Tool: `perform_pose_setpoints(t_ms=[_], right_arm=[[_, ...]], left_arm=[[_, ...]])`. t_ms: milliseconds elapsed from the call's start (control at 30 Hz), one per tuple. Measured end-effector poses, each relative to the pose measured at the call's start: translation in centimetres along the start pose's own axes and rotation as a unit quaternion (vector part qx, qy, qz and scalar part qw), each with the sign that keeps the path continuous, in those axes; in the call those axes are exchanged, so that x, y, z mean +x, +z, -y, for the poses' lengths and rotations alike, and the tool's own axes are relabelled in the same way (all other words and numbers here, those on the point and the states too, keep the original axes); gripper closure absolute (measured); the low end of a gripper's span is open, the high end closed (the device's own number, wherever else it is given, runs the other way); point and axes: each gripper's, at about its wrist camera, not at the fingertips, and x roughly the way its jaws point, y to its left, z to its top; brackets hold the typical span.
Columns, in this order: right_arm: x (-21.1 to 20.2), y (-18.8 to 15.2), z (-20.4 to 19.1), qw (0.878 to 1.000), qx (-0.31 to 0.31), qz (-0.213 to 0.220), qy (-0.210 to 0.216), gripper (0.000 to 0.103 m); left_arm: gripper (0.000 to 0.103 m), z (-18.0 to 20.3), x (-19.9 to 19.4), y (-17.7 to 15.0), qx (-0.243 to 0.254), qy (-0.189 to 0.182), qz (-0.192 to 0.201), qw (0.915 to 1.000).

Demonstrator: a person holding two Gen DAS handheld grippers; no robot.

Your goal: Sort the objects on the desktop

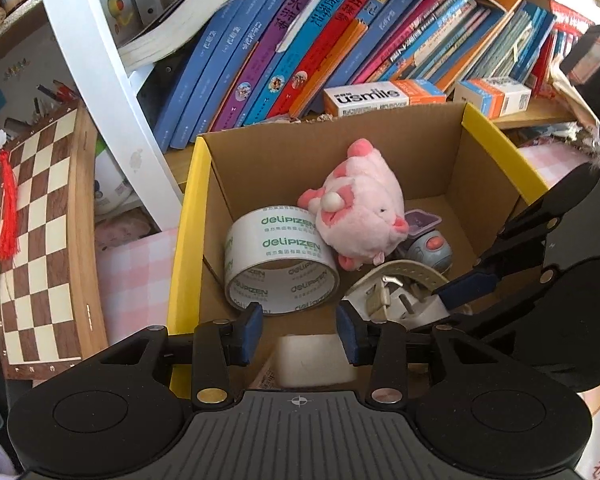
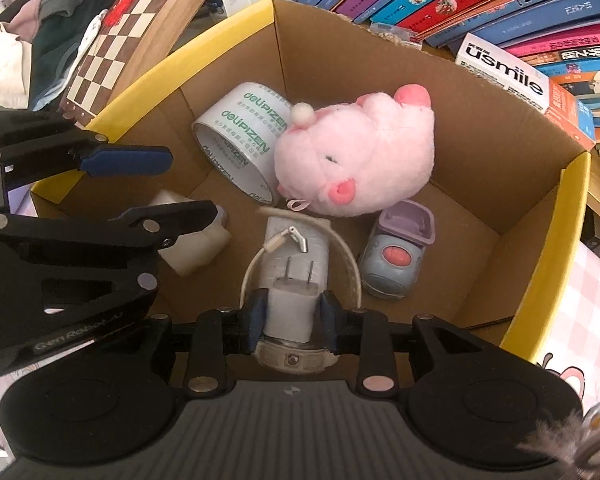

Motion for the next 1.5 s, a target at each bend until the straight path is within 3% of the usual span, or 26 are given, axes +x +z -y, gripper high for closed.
perform_pose_setpoints(t_ms=[267,500,633,700,1133,1500], right_arm=[[-3.2,-0.6,-0.1,0.999,0.004,0.034,-0.007,0.047],[-5.8,-1.3,-1.8,0.998,-0.008,0.064,-0.016,0.037],[-7.3,-1.9,-2.8,0.996,-0.007,0.083,-0.033,0.030],[-8.1,-2.2,-3.2,0.994,0.001,0.095,-0.051,0.024],[-11.9,-5.7,-4.8,0.981,0.075,0.146,-0.100,0.024],[-15.8,-10.3,-9.6,0.965,0.081,0.202,-0.148,0.021]], left_arm=[[0.045,-0.6,-2.7,0.2,-0.013,-0.005,0.036,0.9993],[0.019,-0.8,-5.7,-0.1,-0.024,0.004,0.074,0.9970],[0.010,-1.3,-7.7,-0.6,-0.036,0.006,0.105,0.9938],[0.010,-1.6,-8.5,-0.9,-0.041,0.006,0.115,0.9925],[0.008,-3.4,-13.3,-4.0,-0.058,0.012,0.139,0.9886],[0.006,-3.2,-18.1,-6.4,-0.053,0.008,0.168,0.9843]])
